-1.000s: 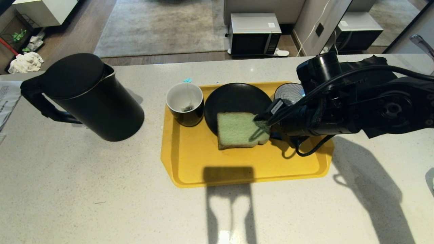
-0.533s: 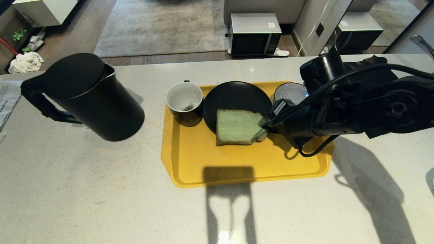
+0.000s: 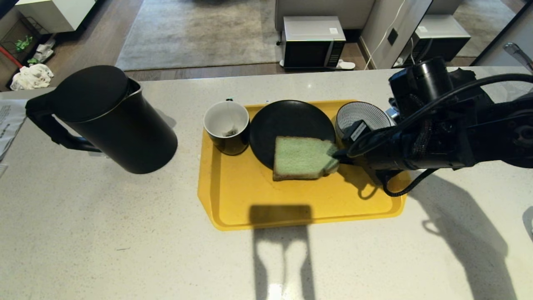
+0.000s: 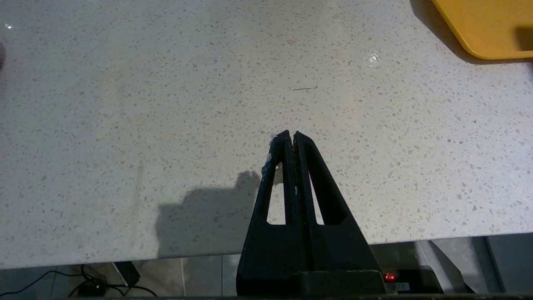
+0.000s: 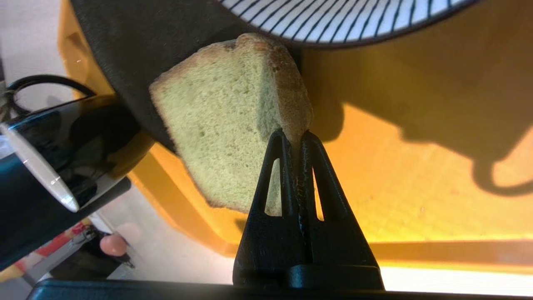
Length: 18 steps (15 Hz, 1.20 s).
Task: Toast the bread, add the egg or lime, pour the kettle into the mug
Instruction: Pick up the bread slice, then put the bread slices in the toaster
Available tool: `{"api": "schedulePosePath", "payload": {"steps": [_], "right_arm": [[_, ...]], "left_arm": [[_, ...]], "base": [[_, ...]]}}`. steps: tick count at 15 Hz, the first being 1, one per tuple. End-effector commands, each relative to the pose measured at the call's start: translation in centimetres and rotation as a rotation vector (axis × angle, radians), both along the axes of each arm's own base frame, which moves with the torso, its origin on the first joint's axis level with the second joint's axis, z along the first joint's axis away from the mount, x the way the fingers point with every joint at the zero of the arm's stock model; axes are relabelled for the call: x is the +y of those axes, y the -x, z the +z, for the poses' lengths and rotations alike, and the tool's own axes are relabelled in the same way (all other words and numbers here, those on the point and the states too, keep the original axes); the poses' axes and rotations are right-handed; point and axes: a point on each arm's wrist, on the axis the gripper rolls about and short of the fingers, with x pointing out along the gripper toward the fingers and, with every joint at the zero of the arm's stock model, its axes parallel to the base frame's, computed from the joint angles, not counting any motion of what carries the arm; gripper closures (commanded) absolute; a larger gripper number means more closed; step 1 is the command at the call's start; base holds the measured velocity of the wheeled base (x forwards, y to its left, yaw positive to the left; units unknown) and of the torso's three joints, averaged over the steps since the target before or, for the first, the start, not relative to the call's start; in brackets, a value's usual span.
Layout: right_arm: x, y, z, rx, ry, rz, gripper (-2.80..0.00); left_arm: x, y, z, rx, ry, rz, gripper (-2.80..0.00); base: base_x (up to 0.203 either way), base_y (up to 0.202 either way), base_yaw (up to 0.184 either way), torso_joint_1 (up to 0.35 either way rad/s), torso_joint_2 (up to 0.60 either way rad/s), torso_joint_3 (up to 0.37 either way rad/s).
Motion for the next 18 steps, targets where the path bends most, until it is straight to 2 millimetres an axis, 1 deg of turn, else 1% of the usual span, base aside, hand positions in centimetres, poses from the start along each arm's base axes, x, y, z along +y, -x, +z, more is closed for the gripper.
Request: {"api": "schedulePosePath", "payload": {"steps": [1,5,9,12,13,15,17,18], "right_arm": [[-1.0,1.7,1.8,-0.035,-0.047,0.02,0.0],[-2.8,5.3,5.1,-0.097,-0.129,0.082,0.0],[-5.0,9.1,7.6,-0.143,-0.177,0.118,0.0],[-6.6,11.7,9.4,-0.219,-0.193,0.126,0.0],[-7.1,12.5,10.0,-0.253,-0.157,0.137,0.0],[-8.1,12.9,10.6,-0.314,-0.07,0.105,0.0],[-8.8,13.2,10.8,-0.377,0.033,0.103,0.0],[-9.2,13.7,11.1,-0.418,0.089,0.094,0.0]], "left_arm": [[0.0,-0.1,-0.4,0.014,0.001,0.0,0.0],[0.0,-0.1,-0.4,0.014,0.001,-0.001,0.0],[0.0,-0.1,-0.4,0.014,0.001,0.0,0.0],[0.0,-0.1,-0.4,0.014,0.001,-0.001,0.0],[0.0,-0.1,-0.4,0.014,0.001,0.0,0.0],[0.0,-0.1,-0.4,0.014,0.001,0.0,0.0],[0.0,-0.1,-0.4,0.014,0.001,-0.001,0.0],[0.0,-0.1,-0.4,0.014,0.001,0.0,0.0]], "base": [[0.0,0.0,0.0,0.0,0.0,0.0],[0.0,0.0,0.0,0.0,0.0,0.0],[0.0,0.0,0.0,0.0,0.0,0.0],[0.0,0.0,0.0,0.0,0.0,0.0],[0.0,0.0,0.0,0.0,0.0,0.0],[0.0,0.0,0.0,0.0,0.0,0.0],[0.0,0.0,0.0,0.0,0.0,0.0],[0.0,0.0,0.0,0.0,0.0,0.0]]}}
